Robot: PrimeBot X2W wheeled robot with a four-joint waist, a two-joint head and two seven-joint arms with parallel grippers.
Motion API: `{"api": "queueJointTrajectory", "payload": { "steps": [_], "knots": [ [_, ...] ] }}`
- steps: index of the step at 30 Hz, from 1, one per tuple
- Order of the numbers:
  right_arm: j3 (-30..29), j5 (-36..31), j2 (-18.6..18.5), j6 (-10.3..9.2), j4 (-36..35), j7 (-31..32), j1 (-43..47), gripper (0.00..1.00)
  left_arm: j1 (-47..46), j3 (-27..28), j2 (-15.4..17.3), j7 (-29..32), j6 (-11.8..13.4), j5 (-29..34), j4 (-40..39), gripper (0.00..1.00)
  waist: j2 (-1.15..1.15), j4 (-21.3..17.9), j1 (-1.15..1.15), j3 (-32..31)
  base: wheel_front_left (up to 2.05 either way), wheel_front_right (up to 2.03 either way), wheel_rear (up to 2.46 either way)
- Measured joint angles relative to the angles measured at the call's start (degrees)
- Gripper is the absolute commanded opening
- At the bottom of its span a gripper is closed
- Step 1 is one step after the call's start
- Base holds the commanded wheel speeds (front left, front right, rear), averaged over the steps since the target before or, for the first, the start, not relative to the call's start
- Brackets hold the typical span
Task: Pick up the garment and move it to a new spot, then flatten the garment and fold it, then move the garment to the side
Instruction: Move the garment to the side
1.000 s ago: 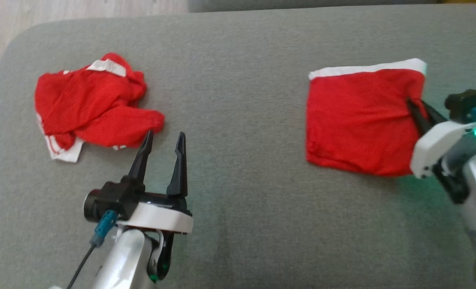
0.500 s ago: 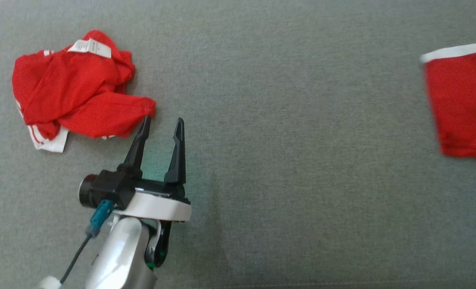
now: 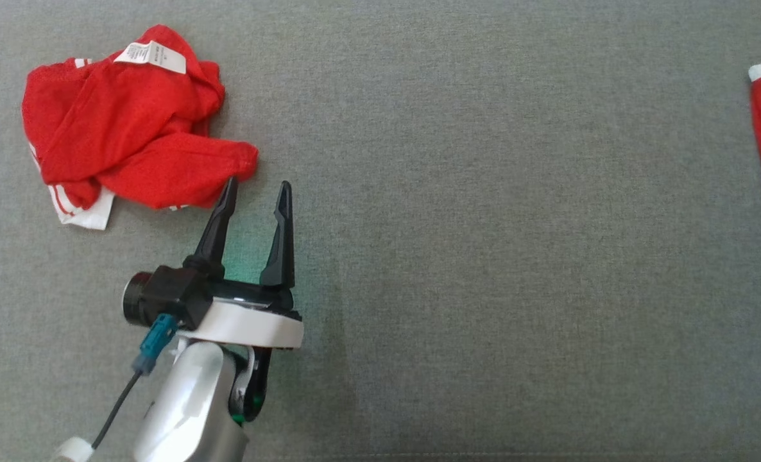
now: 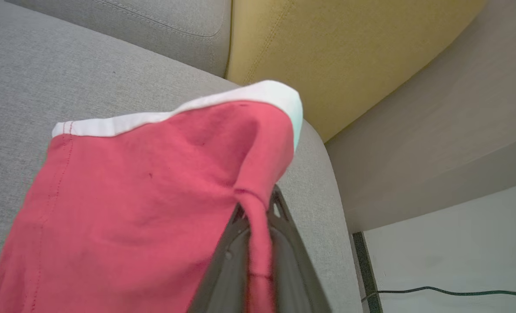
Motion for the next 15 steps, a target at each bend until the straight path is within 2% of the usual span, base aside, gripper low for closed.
{"api": "queueJointTrajectory", "payload": {
  "steps": [1, 2, 6, 11, 15],
  "knots": [
    [-0.42, -0.04, 0.20, 0.00, 0.36, -0.01, -0.03, 0.75, 0.00, 0.01, 0.00, 0.00, 0.00, 0.00, 0.00, 1.00, 0.00, -0.01, 0.00, 0.01, 0.00, 0.00, 0.00],
    [-0.93, -0.13, 0.49, 0.00, 0.74, -0.01, -0.03, 1.00, 0.00, 0.01, 0.00, 0.00, 0.00, 0.00, 0.00, 1.00, 0.00, -0.02, 0.00, 0.01, 0.00, 0.00, 0.00],
    [-2.69, 1.66, 3.15, 0.00, 1.10, -0.34, -0.07, 1.00, 0.00, 0.02, 0.00, 0.00, 0.00, 0.00, 0.03, 1.00, 0.00, -0.08, 0.00, -0.33, 0.00, 0.00, 0.00],
    [-3.59, 0.90, 4.70, 0.00, -1.40, -4.68, -0.02, 1.00, 0.07, 0.20, 0.00, 0.00, 0.00, 0.00, 0.76, 1.00, 0.00, -0.22, 0.00, -2.18, 0.00, 0.00, 0.00],
    [-4.33, 1.31, 10.09, 0.00, -5.37, -7.91, 0.67, 1.00, 0.57, 1.10, -0.01, 0.00, -0.01, 0.04, 1.08, 1.00, 0.00, -0.64, -0.01, -5.27, 0.00, 0.00, 0.00]
  ]
}}
